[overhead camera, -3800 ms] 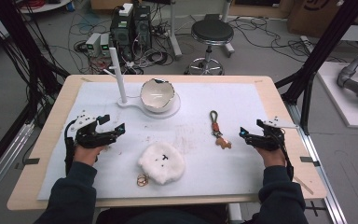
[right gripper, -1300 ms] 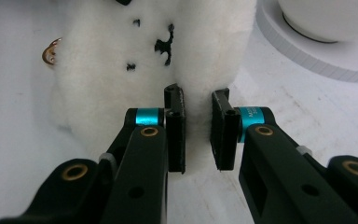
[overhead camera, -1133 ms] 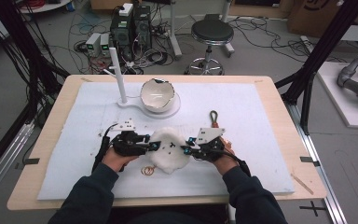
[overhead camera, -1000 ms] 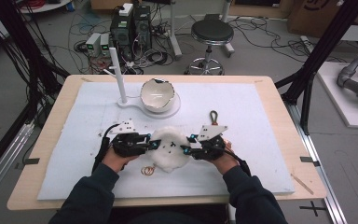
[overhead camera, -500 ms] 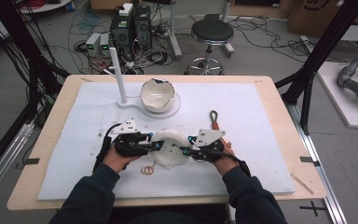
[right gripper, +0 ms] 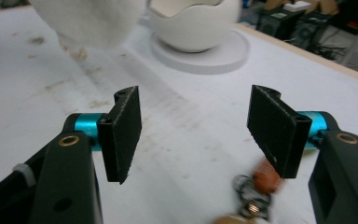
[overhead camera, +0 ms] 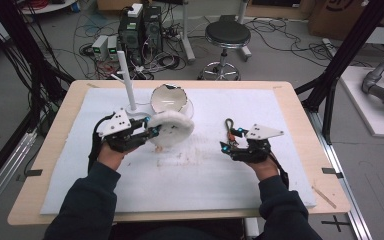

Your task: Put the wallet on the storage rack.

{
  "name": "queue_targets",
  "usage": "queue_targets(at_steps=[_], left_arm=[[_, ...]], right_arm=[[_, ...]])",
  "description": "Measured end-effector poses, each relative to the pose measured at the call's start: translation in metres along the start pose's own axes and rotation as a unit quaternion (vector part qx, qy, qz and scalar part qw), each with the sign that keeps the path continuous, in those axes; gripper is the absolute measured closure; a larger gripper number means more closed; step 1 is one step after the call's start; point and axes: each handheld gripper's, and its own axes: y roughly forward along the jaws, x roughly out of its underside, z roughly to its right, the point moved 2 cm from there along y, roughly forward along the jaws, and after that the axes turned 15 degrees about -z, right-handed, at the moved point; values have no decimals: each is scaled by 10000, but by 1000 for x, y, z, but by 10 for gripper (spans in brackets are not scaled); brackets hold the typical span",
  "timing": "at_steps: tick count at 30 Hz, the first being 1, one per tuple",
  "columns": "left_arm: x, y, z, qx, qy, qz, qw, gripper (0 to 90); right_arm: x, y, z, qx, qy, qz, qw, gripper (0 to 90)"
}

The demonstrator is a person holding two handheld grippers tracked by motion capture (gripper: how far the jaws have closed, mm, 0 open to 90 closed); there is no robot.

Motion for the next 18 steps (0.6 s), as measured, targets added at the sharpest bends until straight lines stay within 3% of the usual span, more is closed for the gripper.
queue_targets(at_steps=[1, 3, 6, 11, 14, 16, 17, 18], left_arm=[[0, 0, 0, 0, 0, 0, 10000, 733], [-17, -6, -11, -182, 114, 24, 9998, 732], [-31, -10, -22, -319, 222, -25, 9992, 732], [-43, -8, -38, -482, 393, -142, 9980, 732], [-51, -3, -49, -529, 764, -196, 9955, 732], [-58, 3, -57, -614, 987, -432, 9923, 731], [-64, 8, -62, -642, 1077, -543, 9906, 731], [-64, 8, -62, -642, 1077, -543, 9906, 730]], right_arm=[[0, 0, 0, 0, 0, 0, 10000, 360], [6, -12, 13, 129, 201, 126, 9996, 354], [12, -23, 25, 248, 279, 145, 9992, 322], [26, -36, 43, 492, 607, 103, 9969, 267], [31, -40, 49, 511, 743, 128, 9958, 267], [36, -44, 55, 526, 883, 166, 9946, 268], [37, -44, 56, 543, 880, 174, 9945, 268], [37, -44, 56, 544, 899, 170, 9943, 268]])
